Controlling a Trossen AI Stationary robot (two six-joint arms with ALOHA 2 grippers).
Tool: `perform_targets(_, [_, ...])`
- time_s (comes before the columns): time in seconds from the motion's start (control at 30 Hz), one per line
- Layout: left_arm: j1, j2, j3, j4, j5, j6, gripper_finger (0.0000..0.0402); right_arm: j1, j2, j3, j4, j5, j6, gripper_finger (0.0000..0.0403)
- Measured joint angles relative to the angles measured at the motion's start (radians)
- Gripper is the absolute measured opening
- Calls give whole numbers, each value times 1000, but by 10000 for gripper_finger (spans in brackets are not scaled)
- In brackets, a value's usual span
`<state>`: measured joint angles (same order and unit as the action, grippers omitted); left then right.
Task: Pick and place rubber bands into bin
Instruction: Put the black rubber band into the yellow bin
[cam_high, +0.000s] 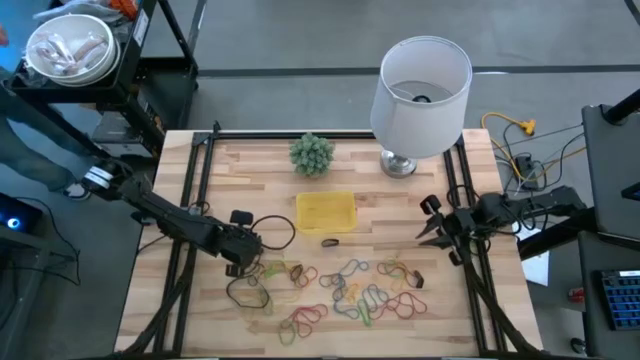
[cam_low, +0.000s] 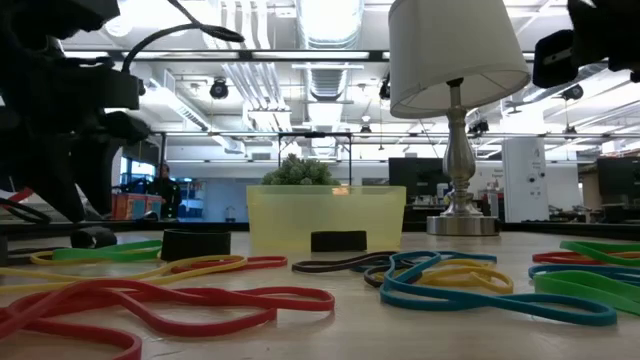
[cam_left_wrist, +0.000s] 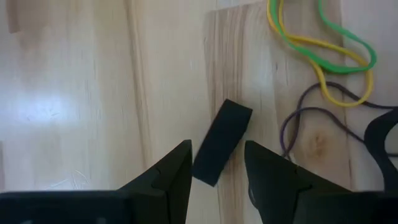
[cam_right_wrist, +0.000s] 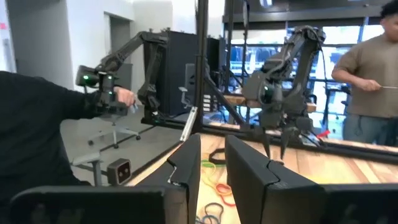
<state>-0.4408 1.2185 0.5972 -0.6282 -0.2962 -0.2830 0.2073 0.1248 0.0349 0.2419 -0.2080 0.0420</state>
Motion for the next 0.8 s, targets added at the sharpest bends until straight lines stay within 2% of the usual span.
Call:
perform_targets(0.43, [0,73,-34,50,3,1,132,0,89,0,11,36,34,68])
perform_targets(0.6, [-1,118,-34,60,-58,1,131,0,108,2,52,52,33,68])
perform_targets(0.7, [-2,130,-32,71,-74,1,111,0,115,2,54,52,33,68])
perform_targets(0.8, [0,133,-29,75,-89,1,64,0,115,2,55,52,33,68])
